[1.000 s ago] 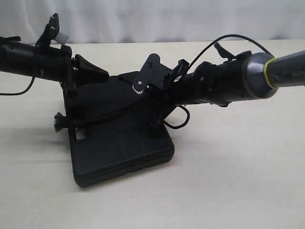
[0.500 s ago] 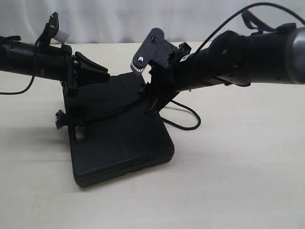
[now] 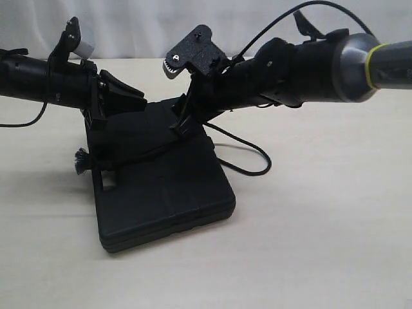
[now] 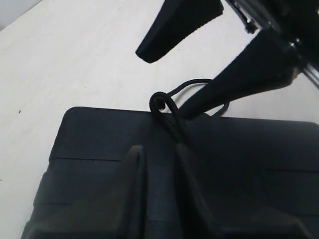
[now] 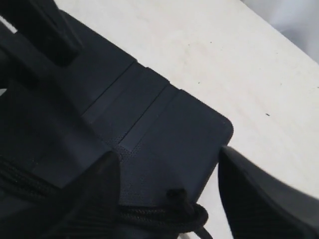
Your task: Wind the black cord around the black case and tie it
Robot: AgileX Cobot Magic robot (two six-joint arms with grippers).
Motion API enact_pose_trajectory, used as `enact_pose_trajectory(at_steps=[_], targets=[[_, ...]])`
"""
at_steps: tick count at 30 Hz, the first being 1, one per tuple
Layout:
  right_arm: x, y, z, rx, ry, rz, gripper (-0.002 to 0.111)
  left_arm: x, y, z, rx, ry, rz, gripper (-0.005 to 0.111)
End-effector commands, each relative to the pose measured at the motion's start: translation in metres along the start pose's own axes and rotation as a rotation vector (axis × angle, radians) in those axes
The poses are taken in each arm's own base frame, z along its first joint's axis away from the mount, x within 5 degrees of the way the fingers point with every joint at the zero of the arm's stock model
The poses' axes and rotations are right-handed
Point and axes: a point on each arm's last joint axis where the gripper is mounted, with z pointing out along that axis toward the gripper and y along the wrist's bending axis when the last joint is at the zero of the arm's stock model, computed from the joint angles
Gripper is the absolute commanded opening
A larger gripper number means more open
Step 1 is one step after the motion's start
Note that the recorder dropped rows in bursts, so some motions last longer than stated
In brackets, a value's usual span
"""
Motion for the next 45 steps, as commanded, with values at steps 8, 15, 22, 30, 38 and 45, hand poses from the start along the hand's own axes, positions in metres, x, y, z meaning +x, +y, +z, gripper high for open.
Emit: enact_pose_trajectory(at_steps=[8,15,22,30,38,45], targets=[[0.006,-0.005,0.008,0.026,0.013,-0.033,0.055,-0.003,0.002,0.0,-0.012,-0.01,0.036,0.019],[0.011,-0.011,0.01,0.03,0.026,-0.025,0.055,-0.003,0.002,0.0,-0.012,-0.01,0.036,0.019],[0.021,-0.008,0.022,0.02,0.056,-0.056,0.054,-0.003,0.002,0.0,-0.012,-0.01,0.036,0.019],[0.02,-0.009,0.023,0.036,0.048,-0.093,0.022,-0.003,0.002,0.0,-0.012,-0.01,0.036,0.019],[0.014,-0.011,0.016,0.044,0.028,-0.099,0.004,-0.004,0.003,0.0,-0.018,-0.012,0.032,0.019],[-0.012,-0.017,-0.015,0.087,-0.064,-0.077,0.004,-0.003,0.003,0.0,-0.016,-0.012,0.033,0.019]])
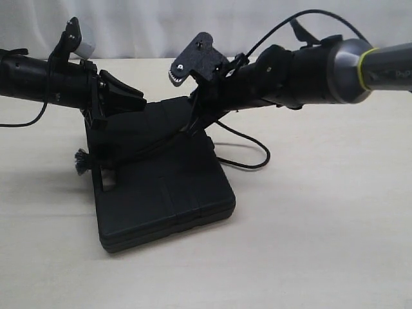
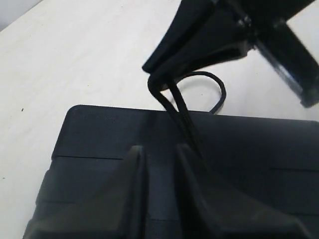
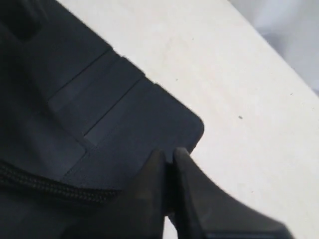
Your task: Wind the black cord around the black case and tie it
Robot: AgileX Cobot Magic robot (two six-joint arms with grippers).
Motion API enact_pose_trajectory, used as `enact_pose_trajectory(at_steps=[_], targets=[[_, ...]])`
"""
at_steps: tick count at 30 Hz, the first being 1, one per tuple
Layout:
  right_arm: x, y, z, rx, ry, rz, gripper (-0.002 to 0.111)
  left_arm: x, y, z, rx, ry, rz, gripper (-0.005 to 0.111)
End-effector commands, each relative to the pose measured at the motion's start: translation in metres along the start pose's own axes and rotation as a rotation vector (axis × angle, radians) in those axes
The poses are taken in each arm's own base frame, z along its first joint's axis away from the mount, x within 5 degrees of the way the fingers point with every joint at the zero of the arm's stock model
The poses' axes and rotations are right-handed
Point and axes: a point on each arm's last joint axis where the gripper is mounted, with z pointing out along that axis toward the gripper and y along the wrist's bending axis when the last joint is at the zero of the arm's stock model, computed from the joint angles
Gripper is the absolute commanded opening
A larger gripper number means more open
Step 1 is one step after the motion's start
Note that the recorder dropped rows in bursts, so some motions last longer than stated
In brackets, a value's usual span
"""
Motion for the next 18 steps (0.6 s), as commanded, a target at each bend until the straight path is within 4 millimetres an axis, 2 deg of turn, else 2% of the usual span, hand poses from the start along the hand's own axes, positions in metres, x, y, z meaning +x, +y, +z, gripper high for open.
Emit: enact_pose_trajectory(at_steps=[1,7,11,14,18], targets=[[-0.02,-0.01,-0.023,0.046,-0.076,0.027,0.004,-0.004,0.002,0.0,-0.009,-0.016,0.033,0.019],[-0.033,-0.015,-0.042,0.063,-0.13,0.085,0.004,-0.004,0.001,0.0,0.001,-0.017,0.036,0.019],[-0.051,-0.021,-0.067,0.087,-0.204,0.127,0.004,-0.004,0.001,0.0,0.008,-0.021,0.036,0.019],[-0.059,-0.025,-0.077,0.098,-0.239,0.154,0.004,-0.004,0.0,0.0,0.011,-0.023,0.036,0.019],[-0.069,-0.028,-0.09,0.105,-0.279,0.194,0.004,0.003,0.0,0.009,0.025,-0.006,0.017,0.019]])
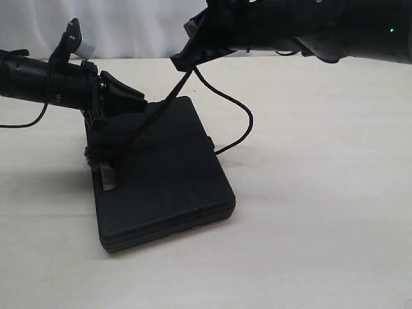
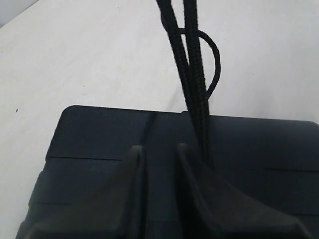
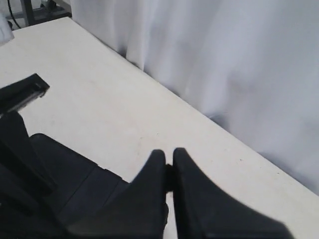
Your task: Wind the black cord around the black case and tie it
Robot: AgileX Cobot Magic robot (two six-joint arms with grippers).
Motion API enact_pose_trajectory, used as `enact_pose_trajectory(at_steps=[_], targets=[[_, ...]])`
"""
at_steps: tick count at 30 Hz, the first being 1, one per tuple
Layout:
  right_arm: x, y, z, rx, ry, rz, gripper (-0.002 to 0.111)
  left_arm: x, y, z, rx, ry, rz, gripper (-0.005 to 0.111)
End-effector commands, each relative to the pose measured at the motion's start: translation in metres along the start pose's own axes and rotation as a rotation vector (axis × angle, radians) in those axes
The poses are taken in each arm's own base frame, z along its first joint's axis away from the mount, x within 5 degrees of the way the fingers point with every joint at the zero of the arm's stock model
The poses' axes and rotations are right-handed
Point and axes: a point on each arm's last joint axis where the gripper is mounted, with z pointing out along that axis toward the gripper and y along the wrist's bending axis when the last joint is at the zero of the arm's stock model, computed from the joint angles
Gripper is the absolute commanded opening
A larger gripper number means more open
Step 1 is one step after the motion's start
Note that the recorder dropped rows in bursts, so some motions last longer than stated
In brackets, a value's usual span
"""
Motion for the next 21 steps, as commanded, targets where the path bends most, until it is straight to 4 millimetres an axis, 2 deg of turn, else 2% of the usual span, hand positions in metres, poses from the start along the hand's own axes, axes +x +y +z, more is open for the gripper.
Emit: enact_pose_trajectory(at_steps=[1,6,9,12,17,21], targets=[[-0.013,-0.005,-0.01,0.024,-0.047,0.027,0.004,0.003,0.0,0.012,0.015,0.006,0.023,0.019],[-0.032,-0.008,-0.034,0.039,-0.111,0.022,0.004,0.005,-0.008,0.031,0.011,0.094,0.073,0.019],[-0.03,-0.004,-0.036,-0.015,-0.079,0.036,0.004,0.005,-0.009,0.031,0.016,0.099,0.079,0.019],[-0.018,0.003,-0.026,-0.084,-0.006,0.045,0.014,0.007,-0.007,0.031,-0.011,0.114,0.08,0.019],[0.015,0.01,0.012,-0.145,0.148,0.007,0.043,0.007,-0.006,0.031,-0.02,0.122,0.082,0.019],[0.036,0.01,0.045,-0.159,0.31,-0.028,0.043,0.008,-0.005,0.031,-0.029,0.128,0.083,0.019]])
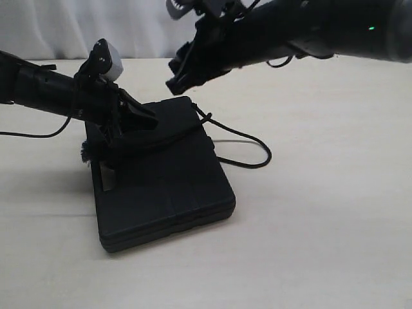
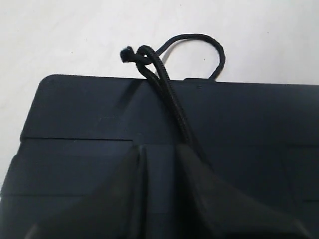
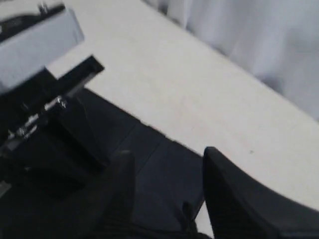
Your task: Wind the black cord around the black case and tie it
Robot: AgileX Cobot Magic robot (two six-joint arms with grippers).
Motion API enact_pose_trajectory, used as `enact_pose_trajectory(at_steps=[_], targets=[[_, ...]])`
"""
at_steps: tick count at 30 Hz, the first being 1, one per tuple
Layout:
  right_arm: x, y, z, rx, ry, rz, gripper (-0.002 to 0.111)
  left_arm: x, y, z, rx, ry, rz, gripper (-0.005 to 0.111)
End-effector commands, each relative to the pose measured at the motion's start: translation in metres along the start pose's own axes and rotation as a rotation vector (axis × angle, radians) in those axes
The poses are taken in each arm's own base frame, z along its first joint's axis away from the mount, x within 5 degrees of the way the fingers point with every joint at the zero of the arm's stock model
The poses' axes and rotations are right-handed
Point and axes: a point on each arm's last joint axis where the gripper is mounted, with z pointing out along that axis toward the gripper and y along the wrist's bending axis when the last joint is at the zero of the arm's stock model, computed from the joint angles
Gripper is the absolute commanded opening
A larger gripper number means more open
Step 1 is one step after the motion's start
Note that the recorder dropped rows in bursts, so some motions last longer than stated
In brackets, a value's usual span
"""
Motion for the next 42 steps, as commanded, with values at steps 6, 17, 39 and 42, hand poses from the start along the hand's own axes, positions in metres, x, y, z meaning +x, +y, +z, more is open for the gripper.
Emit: enact_pose_trajectory(at_steps=[6,17,39,42], targets=[[0.026,-0.017,0.066,0.039,0.281,-0.057,0.043,0.0,0.005,0.001,-0.047,0.027,0.044,0.019],[0.042,-0.024,0.084,0.09,0.337,-0.111,0.044,0.0,0.006,0.001,-0.055,0.032,0.044,0.019],[0.04,-0.024,0.091,0.105,0.28,-0.137,0.004,0.0,0.005,0.001,-0.05,0.029,0.044,0.019],[0.025,-0.024,0.077,0.108,0.232,-0.094,0.004,-0.001,0.005,0.001,-0.044,0.025,0.044,0.019]])
